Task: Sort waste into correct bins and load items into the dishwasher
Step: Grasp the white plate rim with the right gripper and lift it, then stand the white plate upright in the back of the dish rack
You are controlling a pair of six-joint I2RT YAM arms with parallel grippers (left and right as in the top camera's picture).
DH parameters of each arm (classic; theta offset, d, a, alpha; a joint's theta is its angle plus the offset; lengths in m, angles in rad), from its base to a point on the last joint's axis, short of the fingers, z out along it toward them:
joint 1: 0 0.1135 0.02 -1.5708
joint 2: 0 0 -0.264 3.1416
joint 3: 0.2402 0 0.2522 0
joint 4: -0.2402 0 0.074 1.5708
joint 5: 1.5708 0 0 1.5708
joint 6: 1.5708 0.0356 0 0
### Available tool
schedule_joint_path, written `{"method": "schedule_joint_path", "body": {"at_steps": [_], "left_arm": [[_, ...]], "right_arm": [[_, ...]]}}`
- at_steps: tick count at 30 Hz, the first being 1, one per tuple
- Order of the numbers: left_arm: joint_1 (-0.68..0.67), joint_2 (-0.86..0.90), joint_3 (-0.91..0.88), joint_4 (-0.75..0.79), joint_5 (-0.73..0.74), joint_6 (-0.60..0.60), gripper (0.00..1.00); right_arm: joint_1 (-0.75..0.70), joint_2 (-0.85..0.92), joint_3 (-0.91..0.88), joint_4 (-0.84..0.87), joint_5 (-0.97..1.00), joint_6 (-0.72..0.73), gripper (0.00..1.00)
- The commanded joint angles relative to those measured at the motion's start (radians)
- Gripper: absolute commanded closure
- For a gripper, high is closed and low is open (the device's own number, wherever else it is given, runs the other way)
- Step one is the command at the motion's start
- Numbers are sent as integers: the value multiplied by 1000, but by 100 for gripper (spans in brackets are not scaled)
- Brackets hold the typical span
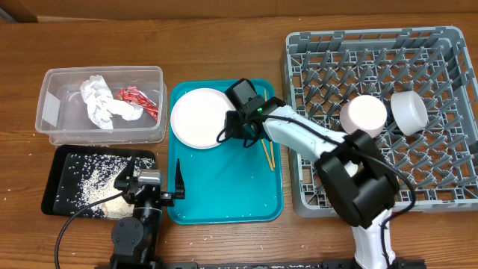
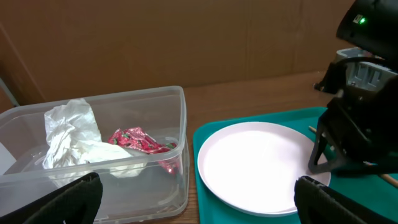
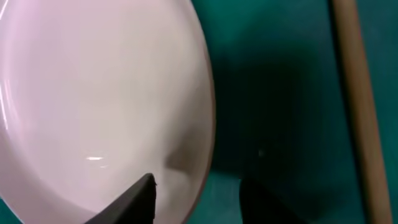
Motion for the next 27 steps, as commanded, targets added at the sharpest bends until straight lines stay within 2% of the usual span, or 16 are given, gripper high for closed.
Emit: {"method": "schedule_joint_path", "body": {"at_steps": [1,3,7,13,15,18,21,27], "left_arm": [[6,-11,-4,3,5,19,0],[6,-11,-4,3,5,19,0],[6,-11,-4,3,5,19,0],[6,-11,-4,3,5,19,0],[6,-11,-4,3,5,19,0],[6,-11,-4,3,5,19,0],[6,-11,-4,3,5,19,0],[6,-11,-4,3,5,19,0]], "right_arm": [[7,26,-2,-7,-16,6,76],[5,22,-1,-40,-13,6,96],[-29,-71,1,-103,12,2,96],[-87,-367,1,-166,143,-146,96],[-117,-450,1,-199,267,-162,96],[-187,-542,1,-249,636,-165,96],[-260,-547,-1,-250,914,-198,96],[-334,-490,-2,-241,1064,-218,96]]}}
